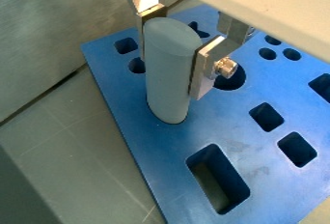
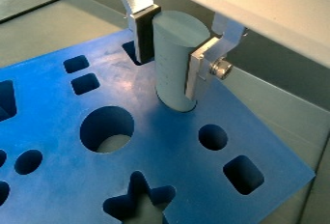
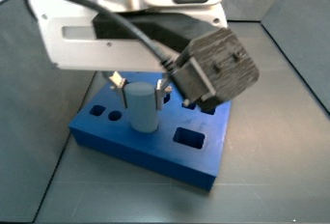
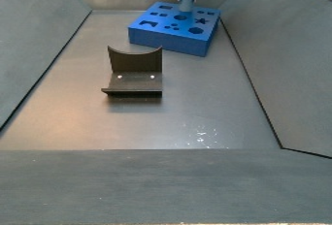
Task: Pick up the oval object. Move up. Move to above the board. Insert the oval object.
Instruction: Insert the oval object.
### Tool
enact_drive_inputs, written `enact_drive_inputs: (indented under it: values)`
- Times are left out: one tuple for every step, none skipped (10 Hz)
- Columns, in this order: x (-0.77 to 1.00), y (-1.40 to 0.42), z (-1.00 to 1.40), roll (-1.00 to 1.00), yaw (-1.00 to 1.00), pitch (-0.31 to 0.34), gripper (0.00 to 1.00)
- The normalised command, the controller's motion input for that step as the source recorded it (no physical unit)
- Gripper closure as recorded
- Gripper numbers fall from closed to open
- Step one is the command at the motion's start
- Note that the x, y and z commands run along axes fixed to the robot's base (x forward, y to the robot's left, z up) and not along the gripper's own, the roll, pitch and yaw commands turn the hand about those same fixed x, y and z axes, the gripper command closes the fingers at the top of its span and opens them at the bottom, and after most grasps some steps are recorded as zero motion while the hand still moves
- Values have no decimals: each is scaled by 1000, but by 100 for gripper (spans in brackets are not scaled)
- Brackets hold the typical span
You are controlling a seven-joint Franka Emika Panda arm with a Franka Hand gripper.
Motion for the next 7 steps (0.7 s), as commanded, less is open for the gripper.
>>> enact_drive_inputs:
  values:
    - [111, -177, -763, 207, 103, -134, 100]
    - [343, 0, -643, 217, 286, -147, 100]
    - [514, 311, -566, 50, 323, -97, 100]
    - [417, 280, -363, 263, 377, -20, 100]
    - [89, 0, -29, 144, 114, 0, 100]
    - [86, -34, -120, 290, 0, 21, 100]
    - [234, -14, -409, 299, -420, 207, 100]
